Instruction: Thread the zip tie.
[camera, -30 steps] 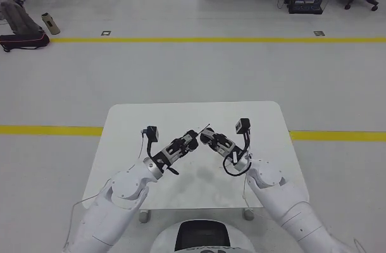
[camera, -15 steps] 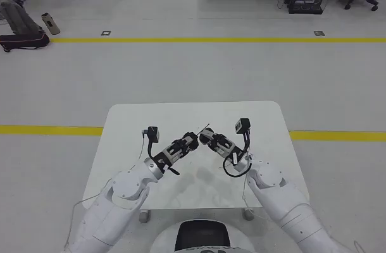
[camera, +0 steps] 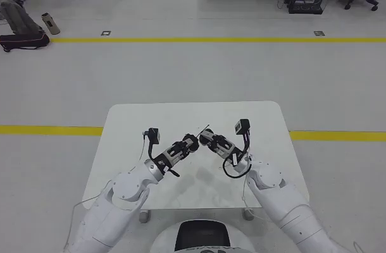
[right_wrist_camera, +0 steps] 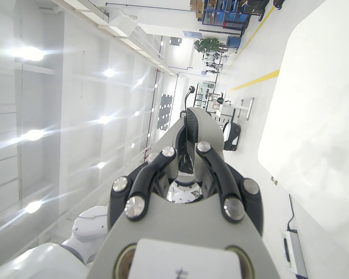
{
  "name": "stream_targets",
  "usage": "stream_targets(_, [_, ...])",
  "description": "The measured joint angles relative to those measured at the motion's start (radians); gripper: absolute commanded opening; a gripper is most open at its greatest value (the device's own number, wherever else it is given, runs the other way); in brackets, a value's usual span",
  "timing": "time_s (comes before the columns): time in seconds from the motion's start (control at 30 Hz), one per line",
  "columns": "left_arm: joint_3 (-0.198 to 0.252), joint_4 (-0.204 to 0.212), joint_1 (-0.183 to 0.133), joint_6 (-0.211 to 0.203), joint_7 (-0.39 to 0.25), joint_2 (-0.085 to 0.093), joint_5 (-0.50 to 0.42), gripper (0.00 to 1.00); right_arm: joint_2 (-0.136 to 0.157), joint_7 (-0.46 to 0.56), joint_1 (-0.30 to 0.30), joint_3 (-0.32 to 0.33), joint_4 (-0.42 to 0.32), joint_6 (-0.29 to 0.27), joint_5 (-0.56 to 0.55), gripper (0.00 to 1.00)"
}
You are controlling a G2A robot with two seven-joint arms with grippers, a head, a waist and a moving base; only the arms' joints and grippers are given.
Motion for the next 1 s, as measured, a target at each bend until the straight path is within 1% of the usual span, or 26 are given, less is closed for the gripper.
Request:
stream_targets(0.2, [-0.011,-0.007,0.006,0.007,-0.016,0.004,-0.016,0.0,0.002,0.014,-0.007,0.013,0.001,0.001,-0.01,1.0])
stream_targets(0.33, [-0.034,-0.015,0.012,0.023,-0.078,0.011,-0.052,0.0,0.01,0.071,-0.011,0.036,0.003,0.015,-0.001,1.0])
stream_targets(0.43, [-0.058,-0.018,0.015,0.037,-0.134,0.019,-0.055,0.0,0.018,0.132,-0.011,0.063,0.009,0.029,0.022,1.0])
stream_targets(0.5, [-0.073,-0.019,0.017,0.042,-0.158,0.024,-0.053,0.0,0.023,0.177,-0.01,0.079,0.014,0.042,0.037,1.0])
stream_targets(0.53, [-0.082,-0.019,0.018,0.044,-0.174,0.028,-0.042,0.0,0.026,0.208,-0.009,0.087,0.018,0.048,0.043,1.0])
stream_targets(0.6, [-0.091,-0.022,0.017,0.032,-0.189,0.031,-0.024,0.0,0.027,0.222,-0.008,0.091,0.02,0.05,0.044,1.0])
stream_targets(0.67, [-0.093,-0.023,0.017,0.025,-0.193,0.032,-0.019,0.0,0.027,0.219,-0.008,0.09,0.02,0.05,0.043,1.0])
stream_targets(0.9, [-0.09,-0.023,0.016,0.027,-0.191,0.032,-0.017,0.0,0.027,0.218,-0.008,0.09,0.02,0.05,0.044,1.0])
stream_targets(0.97, [-0.085,-0.021,0.008,0.031,-0.21,0.034,-0.004,0.0,0.028,0.238,-0.007,0.09,0.026,0.064,0.05,1.0])
stream_targets(1.0, [-0.088,-0.018,0.005,0.037,-0.228,0.035,-0.012,0.0,0.031,0.265,-0.002,0.094,0.036,0.071,0.046,1.0])
